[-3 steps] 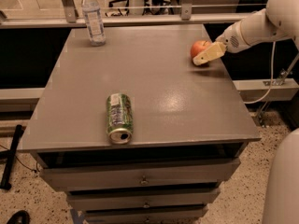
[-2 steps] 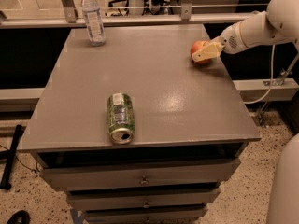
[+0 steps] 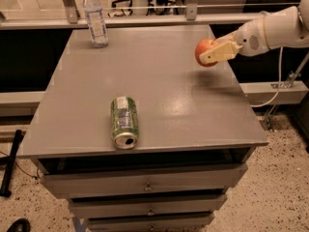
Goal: Move apple near green can
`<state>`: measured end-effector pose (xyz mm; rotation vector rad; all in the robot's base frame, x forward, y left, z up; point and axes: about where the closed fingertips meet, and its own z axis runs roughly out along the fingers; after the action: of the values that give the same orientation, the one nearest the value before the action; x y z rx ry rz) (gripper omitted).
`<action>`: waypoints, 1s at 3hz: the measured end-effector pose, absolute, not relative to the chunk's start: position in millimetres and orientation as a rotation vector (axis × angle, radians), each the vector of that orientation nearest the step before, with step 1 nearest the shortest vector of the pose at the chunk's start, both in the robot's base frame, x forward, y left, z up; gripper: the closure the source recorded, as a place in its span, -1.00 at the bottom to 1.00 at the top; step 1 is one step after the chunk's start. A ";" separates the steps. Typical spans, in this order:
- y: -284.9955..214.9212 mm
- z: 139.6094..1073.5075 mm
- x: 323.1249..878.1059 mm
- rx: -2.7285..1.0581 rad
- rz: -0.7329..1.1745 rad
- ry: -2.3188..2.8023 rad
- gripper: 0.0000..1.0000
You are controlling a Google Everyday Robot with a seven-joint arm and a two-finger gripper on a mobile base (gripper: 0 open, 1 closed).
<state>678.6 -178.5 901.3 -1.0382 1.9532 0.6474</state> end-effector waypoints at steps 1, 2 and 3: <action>-159.4 915.7 610.6 -1.163 0.697 1.892 1.00; -129.0 908.1 548.9 -1.290 0.775 1.856 1.00; -96.3 896.8 500.8 -1.387 0.871 1.817 1.00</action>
Offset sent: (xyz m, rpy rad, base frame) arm -0.2113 0.0845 -0.0047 -0.0134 0.0458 0.3985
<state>500.8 -96.3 896.8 -1.3874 1.8168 0.8714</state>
